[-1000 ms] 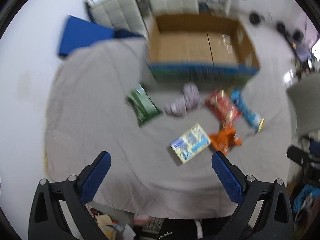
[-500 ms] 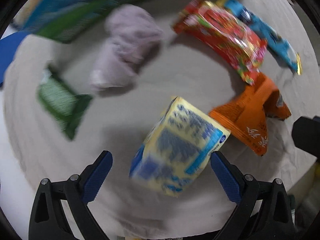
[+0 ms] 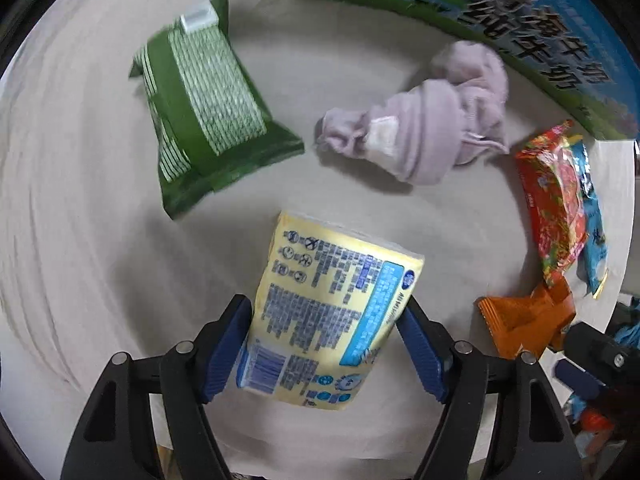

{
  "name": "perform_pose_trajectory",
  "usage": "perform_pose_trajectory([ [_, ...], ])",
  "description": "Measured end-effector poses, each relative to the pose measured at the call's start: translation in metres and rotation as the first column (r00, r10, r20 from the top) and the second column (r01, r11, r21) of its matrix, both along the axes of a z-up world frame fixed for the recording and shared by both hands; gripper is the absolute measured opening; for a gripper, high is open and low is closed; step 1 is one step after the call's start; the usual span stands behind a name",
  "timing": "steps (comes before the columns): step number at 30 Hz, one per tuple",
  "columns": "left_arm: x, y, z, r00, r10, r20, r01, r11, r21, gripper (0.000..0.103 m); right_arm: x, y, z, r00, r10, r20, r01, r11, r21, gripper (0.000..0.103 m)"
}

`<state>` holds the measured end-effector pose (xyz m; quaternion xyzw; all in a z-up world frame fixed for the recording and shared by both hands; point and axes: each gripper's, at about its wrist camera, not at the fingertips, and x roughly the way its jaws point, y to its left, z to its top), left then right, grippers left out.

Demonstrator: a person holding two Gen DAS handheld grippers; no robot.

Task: Organize soft objects
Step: 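Grasp the yellow milk carton with the left gripper, then grasp the orange snack bag with the right gripper while the left gripper holds the carton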

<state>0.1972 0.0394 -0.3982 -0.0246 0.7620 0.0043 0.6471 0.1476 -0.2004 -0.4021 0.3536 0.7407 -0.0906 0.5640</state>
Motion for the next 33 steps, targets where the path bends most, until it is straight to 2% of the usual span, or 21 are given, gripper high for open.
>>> perform_pose_trajectory([
  [2,0.004,0.000,-0.007,0.999,-0.028,-0.015,0.028,1.000,0.014,0.074,0.004,0.006,-0.010,1.000,-0.024,-0.019,0.024,1.000,0.001,0.094],
  [4,0.005,-0.001,-0.017,0.999,-0.043,-0.024,0.043,0.999,0.017,0.074,0.008,0.012,-0.018,0.999,-0.015,-0.048,0.014,1.000,-0.021,0.068],
  [6,0.006,-0.002,-0.028,0.998,-0.046,-0.031,0.046,0.999,0.010,0.074,0.007,0.014,-0.024,0.996,0.010,-0.084,-0.013,0.999,-0.034,0.052],
  [9,0.010,0.004,-0.035,0.998,-0.047,-0.034,0.047,0.999,-0.008,0.074,0.006,0.019,-0.024,0.986,0.133,-0.101,-0.138,0.990,-0.042,0.048],
  [11,0.002,0.008,-0.049,0.998,-0.056,-0.036,0.055,0.998,-0.029,0.074,0.006,0.029,-0.021,0.937,0.327,-0.126,-0.337,0.939,-0.064,0.048],
  [13,-0.017,0.018,-0.052,0.997,-0.066,-0.040,0.064,0.997,-0.042,0.074,0.007,0.034,-0.016,0.884,0.448,-0.132,-0.463,0.879,-0.115,0.049],
  [14,-0.020,0.021,-0.054,0.997,-0.069,-0.043,0.067,0.997,-0.045,0.074,0.007,0.035,-0.012,0.870,0.478,-0.122,-0.492,0.859,-0.142,0.051],
  [15,-0.022,0.022,-0.057,0.996,-0.071,-0.045,0.069,0.997,-0.043,0.073,0.007,0.032,-0.007,0.870,0.477,-0.122,-0.492,0.855,-0.165,0.062],
  [16,-0.027,0.019,-0.058,0.997,-0.069,-0.047,0.067,0.997,-0.041,0.073,0.007,0.028,-0.002,0.880,0.461,-0.113,-0.474,0.863,-0.173,0.077],
  [18,-0.030,0.017,-0.064,0.997,-0.063,-0.045,0.061,0.997,-0.041,0.072,0.004,0.018,0.009,0.918,0.392,-0.062,-0.397,0.905,-0.153,0.088],
  [19,-0.031,0.017,-0.066,0.997,-0.061,-0.041,0.060,0.997,-0.041,0.064,-0.001,0.009,0.014,0.948,0.314,-0.049,-0.318,0.939,-0.133,0.088],
  [22,-0.030,0.012,-0.053,0.999,-0.043,-0.025,0.042,0.998,-0.050,0.064,-0.013,-0.009,0.020,0.995,0.097,-0.008,-0.097,0.994,-0.059,0.089],
  [24,-0.029,0.013,-0.050,0.999,-0.034,-0.003,0.034,0.998,-0.049,0.063,-0.020,-0.017,0.020,1.000,-0.030,0.007,0.030,0.999,-0.040,0.089],
  [27,-0.030,0.014,-0.048,0.999,-0.035,0.013,0.036,0.998,-0.053,0.063,-0.021,-0.019,0.011,0.994,-0.113,0.006,0.113,0.993,-0.028,0.088],
  [29,-0.032,0.013,-0.049,0.999,-0.047,0.017,0.048,0.997,-0.053,0.063,-0.015,-0.011,-0.004,0.994,-0.108,-0.012,0.107,0.992,-0.061,0.081],
  [30,-0.032,0.013,-0.052,0.998,-0.054,0.017,0.054,0.997,-0.055,0.063,-0.014,-0.008,-0.008,0.994,-0.104,-0.019,0.102,0.992,-0.069,0.062],
  [31,-0.032,0.012,-0.055,0.998,-0.060,0.015,0.061,0.997,-0.054,0.063,-0.013,-0.007,-0.015,0.995,-0.092,-0.042,0.090,0.994,-0.062,0.056],
  [33,-0.028,0.012,-0.054,0.998,-0.068,0.008,0.068,0.996,-0.051,0.063,-0.013,-0.006,-0.018,0.997,-0.052,-0.061,0.049,0.998,-0.051,0.054],
])
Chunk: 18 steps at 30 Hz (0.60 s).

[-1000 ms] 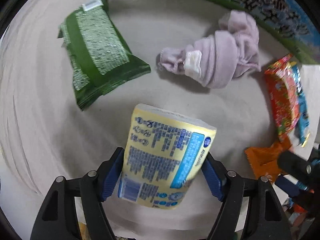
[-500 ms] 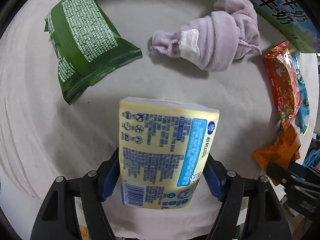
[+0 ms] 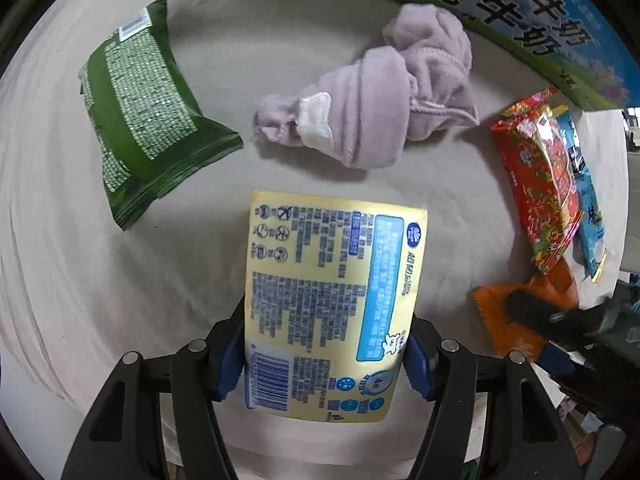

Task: Organize soft objects
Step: 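Grasp the orange snack bag with the right gripper while the left gripper holds the carton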

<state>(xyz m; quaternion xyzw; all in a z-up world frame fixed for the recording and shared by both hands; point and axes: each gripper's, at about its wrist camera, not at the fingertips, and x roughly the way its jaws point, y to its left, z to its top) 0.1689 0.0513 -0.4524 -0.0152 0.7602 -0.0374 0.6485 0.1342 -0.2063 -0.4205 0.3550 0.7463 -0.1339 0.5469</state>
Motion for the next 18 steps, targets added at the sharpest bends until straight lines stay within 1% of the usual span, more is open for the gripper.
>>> perform_pose_trajectory([
  [2,-0.002,0.004,-0.003,1.000,-0.005,-0.004,0.005,1.000,-0.006,0.063,0.000,0.006,0.004,0.991,0.132,-0.014,-0.133,0.991,-0.034,0.053],
  [3,-0.004,0.004,-0.005,1.000,-0.009,-0.004,0.009,1.000,-0.010,0.062,-0.001,0.009,0.005,0.981,0.193,-0.023,-0.194,0.980,-0.048,0.053],
  [4,-0.006,0.006,-0.007,1.000,-0.014,-0.003,0.014,1.000,-0.013,0.062,-0.002,0.016,0.007,0.953,0.302,-0.034,-0.304,0.950,-0.066,0.053],
  [5,-0.008,0.003,-0.004,1.000,-0.016,-0.003,0.016,1.000,-0.013,0.062,-0.003,0.018,0.009,0.931,0.363,-0.045,-0.366,0.927,-0.082,0.053],
  [6,-0.007,0.000,-0.007,1.000,-0.018,-0.004,0.018,1.000,-0.014,0.062,-0.004,0.019,0.011,0.912,0.407,-0.055,-0.410,0.906,-0.104,0.054],
  [7,-0.008,0.003,-0.010,1.000,-0.017,-0.006,0.017,1.000,-0.016,0.062,-0.005,0.018,0.016,0.903,0.427,-0.044,-0.429,0.894,-0.127,0.058],
  [8,-0.008,0.006,-0.013,1.000,-0.013,-0.007,0.013,1.000,-0.019,0.062,-0.007,0.016,0.019,0.906,0.423,-0.027,-0.423,0.896,-0.137,0.061],
  [9,-0.008,0.008,-0.015,1.000,-0.011,-0.008,0.010,1.000,-0.020,0.062,-0.010,0.010,0.026,0.912,0.409,-0.015,-0.407,0.902,-0.143,0.071],
  [10,-0.009,0.010,-0.020,1.000,-0.014,-0.010,0.014,1.000,-0.018,0.062,-0.013,0.001,0.031,0.931,0.365,0.002,-0.361,0.923,-0.132,0.078],
  [12,-0.009,0.013,-0.026,1.000,-0.015,-0.013,0.014,1.000,-0.015,0.062,-0.015,-0.008,0.045,0.958,0.284,0.041,-0.278,0.955,-0.100,0.079],
  [13,-0.012,0.014,-0.030,1.000,-0.014,-0.013,0.014,1.000,-0.014,0.062,-0.019,-0.018,0.049,0.974,0.221,0.041,-0.216,0.972,-0.096,0.079],
  [15,-0.008,0.016,-0.031,1.000,-0.008,-0.017,0.007,1.000,-0.017,0.062,-0.023,-0.033,0.055,0.990,0.130,0.059,-0.126,0.989,-0.072,0.079],
  [17,-0.005,-0.003,-0.022,1.000,-0.009,-0.013,0.008,1.000,-0.012,0.062,-0.032,-0.049,0.053,0.998,0.013,0.061,-0.010,0.999,-0.050,0.079],
  [18,-0.011,-0.018,-0.004,1.000,-0.010,-0.011,0.009,1.000,-0.010,0.062,-0.034,-0.054,0.050,0.997,-0.047,0.065,0.049,0.998,-0.039,0.079],
])
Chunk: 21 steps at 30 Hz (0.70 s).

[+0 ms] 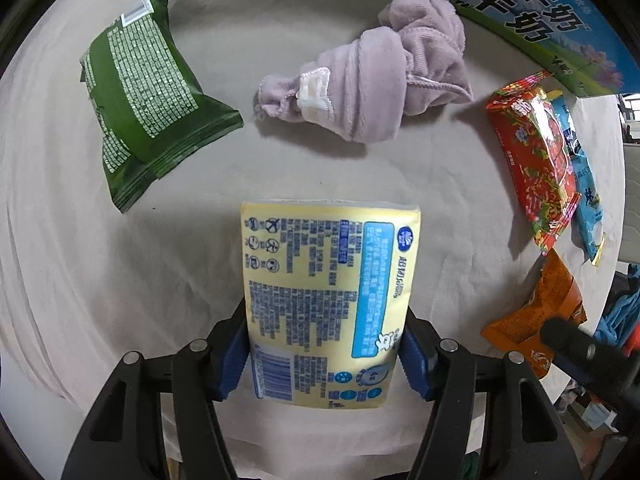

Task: Organize soft objects
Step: 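Grasp the orange snack bag with the right gripper while the left gripper holds the carton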

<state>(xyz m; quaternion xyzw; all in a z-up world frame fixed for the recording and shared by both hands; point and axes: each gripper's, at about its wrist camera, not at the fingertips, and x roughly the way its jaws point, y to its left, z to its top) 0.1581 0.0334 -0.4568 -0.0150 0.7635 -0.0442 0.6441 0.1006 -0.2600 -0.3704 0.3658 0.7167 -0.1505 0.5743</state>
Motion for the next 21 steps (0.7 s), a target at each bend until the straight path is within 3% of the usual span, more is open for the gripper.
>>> perform_pose_trajectory([
  [2,0.000,-0.001,0.002,1.000,-0.002,0.007,0.002,1.000,0.007,0.062,-0.002,-0.009,-0.008,0.999,-0.044,-0.005,0.044,0.999,0.006,0.078],
  [3,0.000,-0.001,0.003,1.000,-0.005,0.009,0.005,1.000,0.009,0.062,-0.003,-0.012,-0.012,0.999,-0.048,-0.012,0.048,0.999,0.002,0.071],
  [4,0.001,-0.002,0.002,1.000,-0.011,0.012,0.011,1.000,0.012,0.062,-0.003,-0.012,-0.016,0.999,-0.033,-0.021,0.033,0.999,-0.009,0.056],
  [8,0.003,-0.002,0.006,1.000,-0.021,0.021,0.021,1.000,0.017,0.062,-0.015,-0.012,-0.022,0.999,0.036,-0.029,-0.037,0.999,-0.039,0.051],
  [16,-0.013,-0.008,0.039,0.997,-0.020,0.068,0.021,1.000,-0.010,0.061,-0.029,0.020,0.018,0.964,0.264,0.036,-0.260,0.961,-0.098,0.039],
  [21,-0.009,-0.009,0.071,0.995,-0.005,0.098,0.012,0.998,-0.067,0.061,-0.039,0.024,0.060,0.943,0.320,0.092,-0.315,0.947,-0.072,0.035],
])
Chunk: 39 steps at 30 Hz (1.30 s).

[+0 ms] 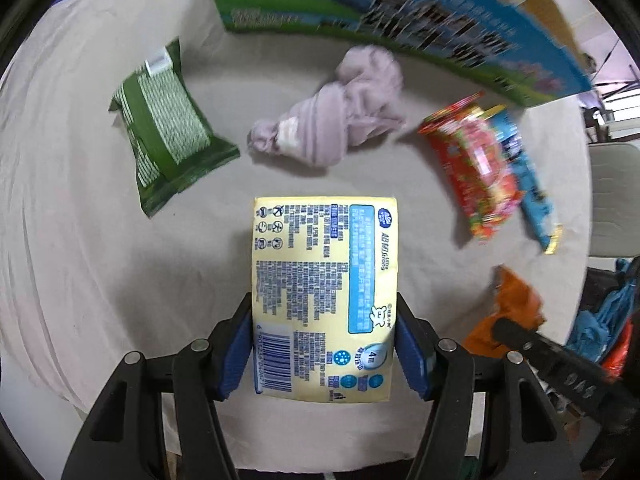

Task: Organize soft objects
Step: 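Grasp the orange snack bag with the right gripper while the left gripper holds the carton, then carry the carton and orange bag into the box and open both grippers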

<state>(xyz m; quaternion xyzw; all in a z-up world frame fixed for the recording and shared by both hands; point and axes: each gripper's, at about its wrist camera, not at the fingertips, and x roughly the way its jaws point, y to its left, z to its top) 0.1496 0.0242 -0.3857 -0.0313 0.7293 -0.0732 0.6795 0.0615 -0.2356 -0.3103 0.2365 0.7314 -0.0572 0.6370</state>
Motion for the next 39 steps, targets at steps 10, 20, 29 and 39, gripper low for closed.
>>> perform_pose_trajectory([
  [10,0.023,-0.013,0.101,0.987,-0.012,0.162,0.021,0.998,-0.058,0.061,0.036,-0.019,0.085,0.980,0.079,0.184,-0.097,0.991,0.090,0.034],
  [20,0.082,-0.063,0.183,0.938,-0.074,0.339,0.096,0.994,-0.051,0.061,0.134,-0.024,0.175,0.896,0.215,0.387,-0.235,0.972,0.002,0.034],
  [29,0.166,-0.071,0.175,0.932,-0.060,0.358,0.073,0.997,-0.021,0.061,0.238,-0.033,0.178,0.836,0.338,0.432,-0.333,0.939,-0.089,0.029],
  [39,0.267,-0.076,0.096,0.980,0.006,0.201,0.009,0.997,-0.075,0.061,0.348,-0.031,0.083,0.845,0.407,0.348,-0.382,0.914,-0.139,0.023],
])
